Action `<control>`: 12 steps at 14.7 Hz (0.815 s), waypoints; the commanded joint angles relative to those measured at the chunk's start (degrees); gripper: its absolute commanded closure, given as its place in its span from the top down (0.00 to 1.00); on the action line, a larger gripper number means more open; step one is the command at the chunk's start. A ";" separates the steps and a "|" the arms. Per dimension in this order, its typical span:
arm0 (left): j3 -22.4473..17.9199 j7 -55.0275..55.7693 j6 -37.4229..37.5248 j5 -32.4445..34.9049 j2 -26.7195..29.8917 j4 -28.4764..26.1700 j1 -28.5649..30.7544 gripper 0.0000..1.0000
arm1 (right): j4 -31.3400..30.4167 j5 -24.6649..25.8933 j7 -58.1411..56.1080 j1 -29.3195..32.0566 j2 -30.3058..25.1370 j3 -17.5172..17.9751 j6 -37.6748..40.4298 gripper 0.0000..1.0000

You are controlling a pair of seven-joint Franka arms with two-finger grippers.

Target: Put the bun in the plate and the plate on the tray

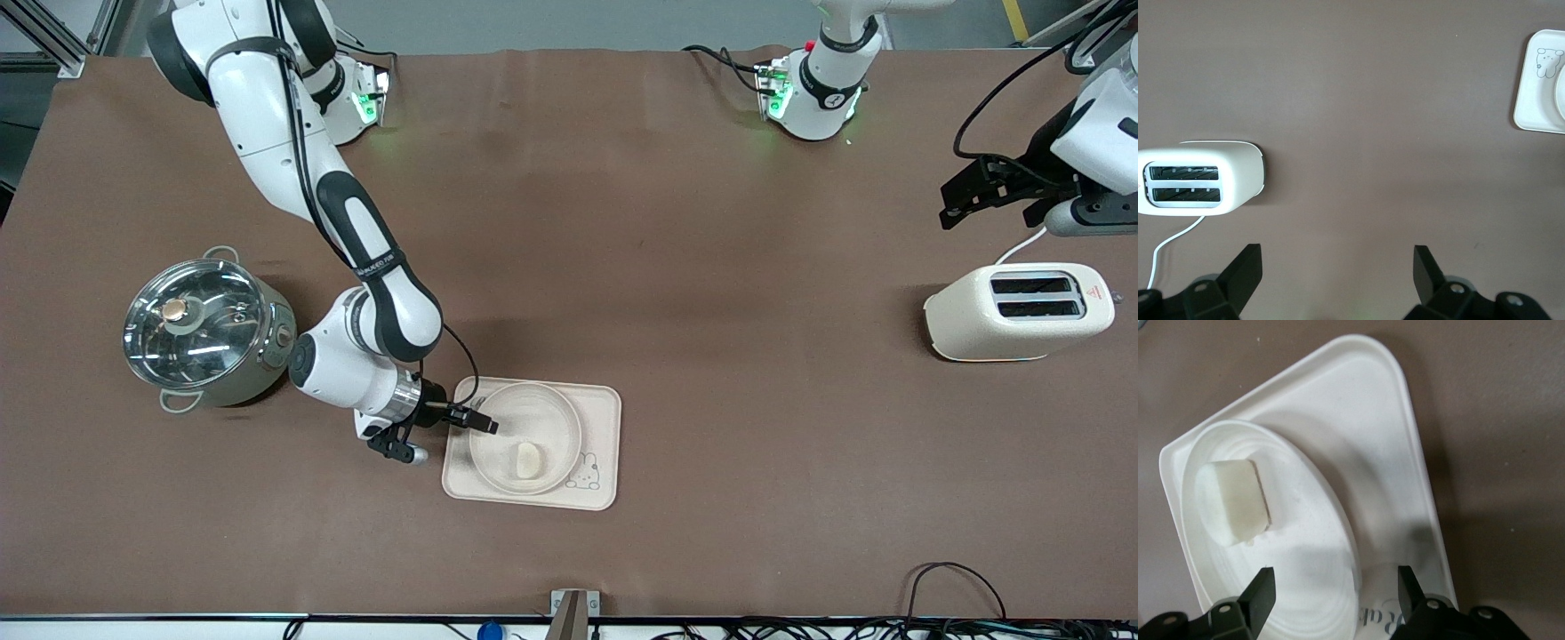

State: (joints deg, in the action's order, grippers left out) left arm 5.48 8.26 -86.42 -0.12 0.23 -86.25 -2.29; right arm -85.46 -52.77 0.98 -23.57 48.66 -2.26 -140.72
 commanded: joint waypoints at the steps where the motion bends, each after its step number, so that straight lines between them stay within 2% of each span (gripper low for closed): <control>1: -0.39 -0.97 0.19 -0.41 1.00 -0.94 -0.35 1.00 | -0.32 1.36 1.83 1.77 -2.69 0.15 5.26 0.86; 5: -0.39 -0.79 -0.24 -0.15 0.56 -0.58 -0.43 1.00 | -4.88 1.53 2.98 1.69 -6.90 -0.64 8.10 0.97; 8: -0.39 -0.79 -0.24 -0.14 -0.50 0.91 0.00 1.00 | -12.78 2.58 2.89 1.60 -14.71 -0.81 8.27 1.00; 10: -0.39 -0.88 -0.24 -0.23 -0.50 0.91 0.18 1.00 | -17.88 8.00 2.98 1.69 -21.47 -0.81 9.75 1.00; 12: -0.39 -0.79 -0.24 -0.15 -0.50 0.91 -0.17 1.00 | -19.83 15.81 3.07 2.21 -27.80 -1.60 14.57 1.00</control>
State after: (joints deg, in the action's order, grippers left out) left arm 5.35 8.26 -86.63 -0.12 -0.01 -86.22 -2.18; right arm -97.97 -43.33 3.11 -22.07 30.92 -3.50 -129.54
